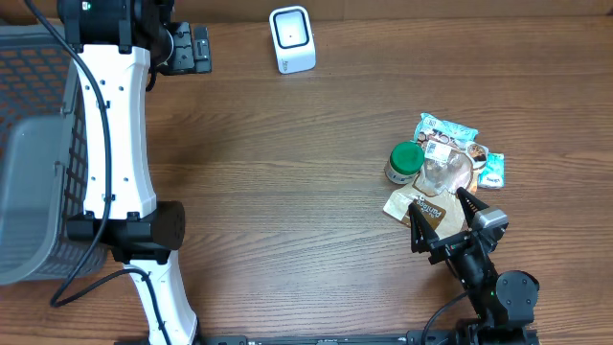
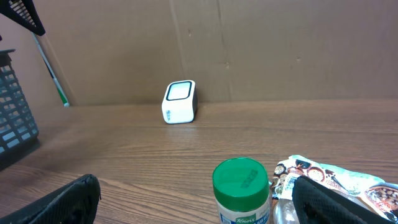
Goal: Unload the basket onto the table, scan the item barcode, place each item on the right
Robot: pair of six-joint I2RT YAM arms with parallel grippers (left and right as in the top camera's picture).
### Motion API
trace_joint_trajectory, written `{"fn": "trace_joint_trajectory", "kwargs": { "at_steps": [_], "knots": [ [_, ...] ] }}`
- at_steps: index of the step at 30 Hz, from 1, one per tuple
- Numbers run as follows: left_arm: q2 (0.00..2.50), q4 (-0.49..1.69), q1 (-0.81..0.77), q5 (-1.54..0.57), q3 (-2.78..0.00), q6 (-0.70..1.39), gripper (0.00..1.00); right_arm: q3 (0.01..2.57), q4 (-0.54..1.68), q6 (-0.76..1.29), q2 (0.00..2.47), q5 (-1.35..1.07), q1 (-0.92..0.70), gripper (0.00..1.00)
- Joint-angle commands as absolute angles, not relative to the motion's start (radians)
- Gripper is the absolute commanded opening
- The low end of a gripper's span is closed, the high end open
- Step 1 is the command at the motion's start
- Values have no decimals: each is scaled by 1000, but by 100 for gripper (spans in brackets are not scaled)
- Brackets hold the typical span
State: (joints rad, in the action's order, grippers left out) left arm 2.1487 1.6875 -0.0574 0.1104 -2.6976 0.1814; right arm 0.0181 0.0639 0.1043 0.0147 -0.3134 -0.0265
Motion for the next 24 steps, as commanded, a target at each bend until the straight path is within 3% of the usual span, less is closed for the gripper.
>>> {"fn": "trace_joint_trajectory", "kwargs": {
  "at_steps": [1, 10, 24],
  "knots": [
    [2132, 1689, -60, 123, -2711, 180, 100, 8, 56, 103, 3, -308, -24, 100],
    [2057, 1686, -91, 122, -2617, 180, 100, 8, 56, 103, 3, -308, -24, 100],
    [1383, 1686, -85, 122, -1887, 180, 100, 8, 56, 103, 3, -308, -24, 100]
  ]
}}
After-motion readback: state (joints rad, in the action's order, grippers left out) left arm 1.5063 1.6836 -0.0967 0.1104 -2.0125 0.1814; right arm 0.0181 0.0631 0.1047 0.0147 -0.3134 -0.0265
